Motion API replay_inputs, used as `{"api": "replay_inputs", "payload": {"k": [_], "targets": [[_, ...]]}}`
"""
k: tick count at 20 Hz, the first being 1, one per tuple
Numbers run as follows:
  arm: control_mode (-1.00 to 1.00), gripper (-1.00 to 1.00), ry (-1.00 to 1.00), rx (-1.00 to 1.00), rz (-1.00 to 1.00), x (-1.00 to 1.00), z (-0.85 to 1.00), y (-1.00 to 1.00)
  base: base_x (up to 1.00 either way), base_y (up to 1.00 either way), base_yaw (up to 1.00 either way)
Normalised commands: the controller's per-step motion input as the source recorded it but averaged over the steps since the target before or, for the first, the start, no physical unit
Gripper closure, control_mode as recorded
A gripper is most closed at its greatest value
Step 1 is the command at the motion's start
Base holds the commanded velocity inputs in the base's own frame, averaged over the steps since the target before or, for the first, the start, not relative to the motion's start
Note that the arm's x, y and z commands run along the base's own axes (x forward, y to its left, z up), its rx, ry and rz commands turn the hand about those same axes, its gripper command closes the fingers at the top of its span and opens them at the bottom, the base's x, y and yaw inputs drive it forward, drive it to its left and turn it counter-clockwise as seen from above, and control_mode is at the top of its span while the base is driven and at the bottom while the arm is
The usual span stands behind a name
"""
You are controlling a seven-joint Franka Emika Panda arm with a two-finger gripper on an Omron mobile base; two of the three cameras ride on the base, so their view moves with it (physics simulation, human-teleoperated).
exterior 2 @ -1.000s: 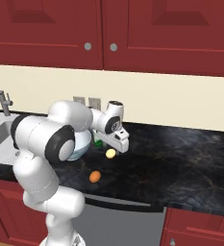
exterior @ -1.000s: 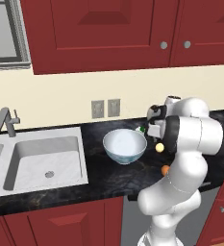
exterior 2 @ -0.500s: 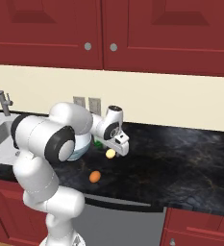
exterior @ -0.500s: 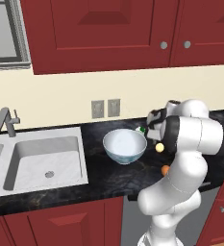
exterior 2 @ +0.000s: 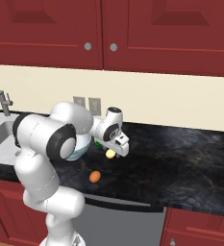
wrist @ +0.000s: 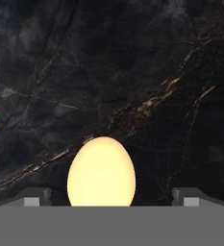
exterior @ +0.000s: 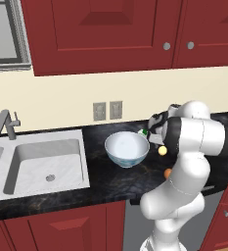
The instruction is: Gather the eggs and milk located in the vicinity of the sink area and place them right next to the bowl.
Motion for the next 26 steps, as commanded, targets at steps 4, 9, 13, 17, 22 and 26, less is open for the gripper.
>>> {"api": "replay_inputs", "payload": {"k": [4,9,13,17,22,26], "targets": [[-1.0,-1.0,0.0,0.0,0.01,0.1,-0.12,0.0,0.0,0.0,0.0],[-1.0,-1.0,0.0,0.0,0.01,0.03,-0.14,0.0,0.0,0.0,0.0],[-1.0,-1.0,0.0,0.0,0.0,0.02,-0.12,0.0,0.0,0.0,0.0],[-1.0,1.0,0.0,0.02,0.0,0.0,-0.13,0.0,0.0,0.0,0.0],[-1.0,1.0,0.0,0.0,0.0,0.0,-0.03,0.0,0.0,0.0,0.0],[-1.0,1.0,-0.07,0.04,0.07,-0.11,0.09,0.0,0.0,0.0,0.0]]}}
